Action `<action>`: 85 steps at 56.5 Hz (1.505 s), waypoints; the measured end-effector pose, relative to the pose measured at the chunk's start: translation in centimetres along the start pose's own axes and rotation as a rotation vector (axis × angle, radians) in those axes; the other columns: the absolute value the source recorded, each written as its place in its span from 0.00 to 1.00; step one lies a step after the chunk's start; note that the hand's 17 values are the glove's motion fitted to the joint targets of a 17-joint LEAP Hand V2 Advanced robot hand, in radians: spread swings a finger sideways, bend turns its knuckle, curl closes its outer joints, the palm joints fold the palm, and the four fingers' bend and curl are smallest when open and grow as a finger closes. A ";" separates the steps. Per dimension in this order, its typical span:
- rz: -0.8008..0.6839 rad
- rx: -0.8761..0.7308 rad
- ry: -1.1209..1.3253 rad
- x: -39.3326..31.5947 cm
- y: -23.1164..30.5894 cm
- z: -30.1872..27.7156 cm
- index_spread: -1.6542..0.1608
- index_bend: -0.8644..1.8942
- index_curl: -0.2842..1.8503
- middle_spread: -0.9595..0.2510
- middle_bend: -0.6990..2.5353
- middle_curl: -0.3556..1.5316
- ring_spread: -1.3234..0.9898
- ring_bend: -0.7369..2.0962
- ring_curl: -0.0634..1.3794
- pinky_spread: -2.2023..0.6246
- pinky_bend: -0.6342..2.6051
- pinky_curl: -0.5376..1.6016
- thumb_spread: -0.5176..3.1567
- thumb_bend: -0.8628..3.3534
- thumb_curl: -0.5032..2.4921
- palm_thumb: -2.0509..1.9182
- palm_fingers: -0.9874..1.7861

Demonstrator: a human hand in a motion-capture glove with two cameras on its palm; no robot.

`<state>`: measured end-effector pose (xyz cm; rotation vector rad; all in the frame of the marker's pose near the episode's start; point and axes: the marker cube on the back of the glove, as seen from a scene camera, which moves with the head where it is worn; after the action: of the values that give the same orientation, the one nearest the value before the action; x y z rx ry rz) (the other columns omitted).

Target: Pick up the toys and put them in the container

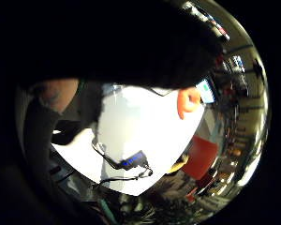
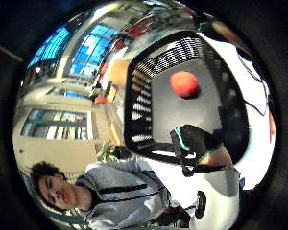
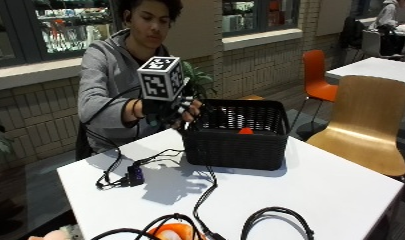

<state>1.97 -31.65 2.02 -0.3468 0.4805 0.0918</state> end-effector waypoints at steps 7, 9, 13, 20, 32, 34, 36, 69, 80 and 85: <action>0.200 -0.040 0.059 7.6 1.1 -0.3 0.74 0.37 0.43 0.75 0.31 0.57 0.51 0.46 0.37 0.77 0.56 0.45 0.50 0.21 0.36 0.59 0.35; 0.255 -0.078 0.063 9.3 1.4 0.2 0.74 0.37 0.42 0.76 0.31 0.56 0.52 0.46 0.37 0.77 0.56 0.45 0.51 0.21 0.35 0.59 0.35; 0.368 -0.169 0.081 13.4 1.3 1.1 0.74 0.36 0.41 0.76 0.31 0.55 0.52 0.46 0.37 0.77 0.55 0.44 0.51 0.20 0.34 0.59 0.35; 0.472 -0.237 0.173 19.0 0.0 2.5 0.74 0.36 0.38 0.78 0.28 0.52 0.52 0.44 0.36 0.78 0.55 0.44 0.51 0.21 0.34 0.61 0.32; 0.576 -0.274 0.188 23.6 -3.4 5.1 0.74 0.35 0.33 0.80 0.26 0.48 0.53 0.41 0.33 0.78 0.55 0.43 0.51 0.20 0.32 0.60 0.29; 0.588 -0.268 0.170 24.2 -4.0 5.6 0.75 0.35 0.32 0.81 0.26 0.47 0.53 0.40 0.33 0.79 0.55 0.43 0.50 0.20 0.32 0.60 0.29; 0.597 -0.268 0.159 24.7 -4.4 6.0 0.75 0.35 0.31 0.81 0.26 0.46 0.54 0.39 0.32 0.79 0.55 0.43 0.50 0.20 0.31 0.60 0.28; 0.625 -0.226 0.158 28.4 -7.6 9.3 0.75 0.42 0.32 0.89 0.19 0.27 0.55 0.31 0.21 0.78 0.63 0.45 0.46 0.21 0.29 0.57 0.26; 0.639 -0.207 0.096 28.3 -7.3 10.2 0.75 0.47 0.35 0.88 0.22 0.23 0.56 0.34 0.22 0.76 0.65 0.45 0.49 0.22 0.29 0.60 0.31; 0.652 -0.191 0.107 28.3 -7.3 10.4 0.75 0.43 0.34 0.87 0.23 0.22 0.56 0.36 0.24 0.75 0.65 0.45 0.51 0.21 0.28 0.59 0.29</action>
<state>32.74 -34.70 -0.34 -0.3721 0.6791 0.7593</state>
